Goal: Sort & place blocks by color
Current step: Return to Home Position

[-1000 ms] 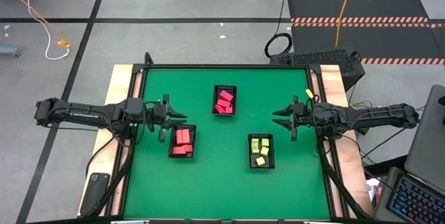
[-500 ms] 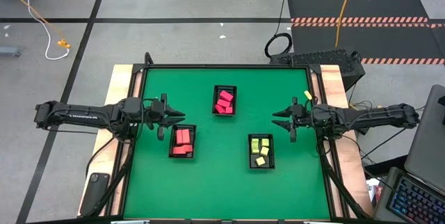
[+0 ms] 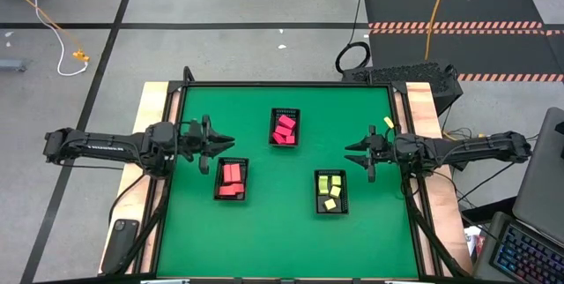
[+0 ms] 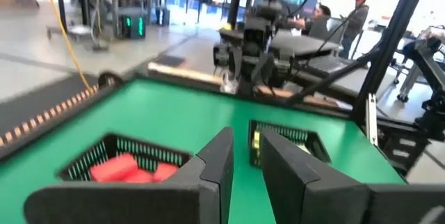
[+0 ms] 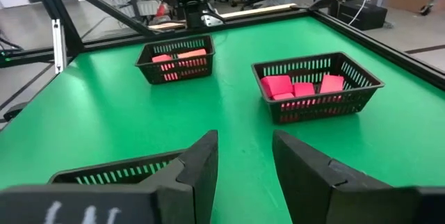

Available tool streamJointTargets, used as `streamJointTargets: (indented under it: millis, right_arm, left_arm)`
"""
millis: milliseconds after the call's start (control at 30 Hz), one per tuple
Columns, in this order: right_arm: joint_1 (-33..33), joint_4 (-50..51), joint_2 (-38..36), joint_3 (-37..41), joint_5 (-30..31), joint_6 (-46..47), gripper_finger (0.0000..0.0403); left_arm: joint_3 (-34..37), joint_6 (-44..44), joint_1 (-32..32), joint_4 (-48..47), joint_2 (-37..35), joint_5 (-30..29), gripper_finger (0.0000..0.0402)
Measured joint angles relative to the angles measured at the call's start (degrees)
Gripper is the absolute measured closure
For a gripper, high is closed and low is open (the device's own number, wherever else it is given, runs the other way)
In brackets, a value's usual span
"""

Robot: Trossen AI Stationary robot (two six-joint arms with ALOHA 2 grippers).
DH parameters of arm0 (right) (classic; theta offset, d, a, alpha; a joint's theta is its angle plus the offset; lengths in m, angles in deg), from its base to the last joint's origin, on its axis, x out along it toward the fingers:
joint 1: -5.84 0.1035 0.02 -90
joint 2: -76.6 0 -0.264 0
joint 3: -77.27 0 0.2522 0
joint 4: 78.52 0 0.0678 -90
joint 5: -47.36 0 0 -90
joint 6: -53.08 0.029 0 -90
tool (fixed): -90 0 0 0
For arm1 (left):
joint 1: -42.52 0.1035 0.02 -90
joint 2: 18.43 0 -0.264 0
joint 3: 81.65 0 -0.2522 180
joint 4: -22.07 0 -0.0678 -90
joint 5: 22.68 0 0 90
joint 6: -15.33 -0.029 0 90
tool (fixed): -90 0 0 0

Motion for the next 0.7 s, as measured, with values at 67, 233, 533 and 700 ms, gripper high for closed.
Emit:
streamJointTargets:
  millis: [67, 233, 533, 700]
  right_arm:
    - [0.00, 0.34, 0.00, 0.00, 0.03, -0.01, 0.0273]
    - [0.00, 0.32, 0.00, 0.00, 0.20, -1.07, 0.0273]
    - [0.00, -3.20, -0.04, 2.44, 0.52, 0.91, 0.0273]
    - [0.00, -14.51, 0.04, 9.11, 0.55, 1.07, 0.0273]
  left_arm:
    - [0.00, 1.15, -0.01, -2.23, 0.04, 0.48, 0.0328]
    - [0.00, 1.77, -0.65, -7.59, 0.04, 1.03, 0.0328]
    - [0.00, -0.64, -1.31, -10.45, -0.04, 1.08, 0.0356]
    - [0.02, -1.67, -1.31, -13.05, -1.94, 1.09, 0.0397]
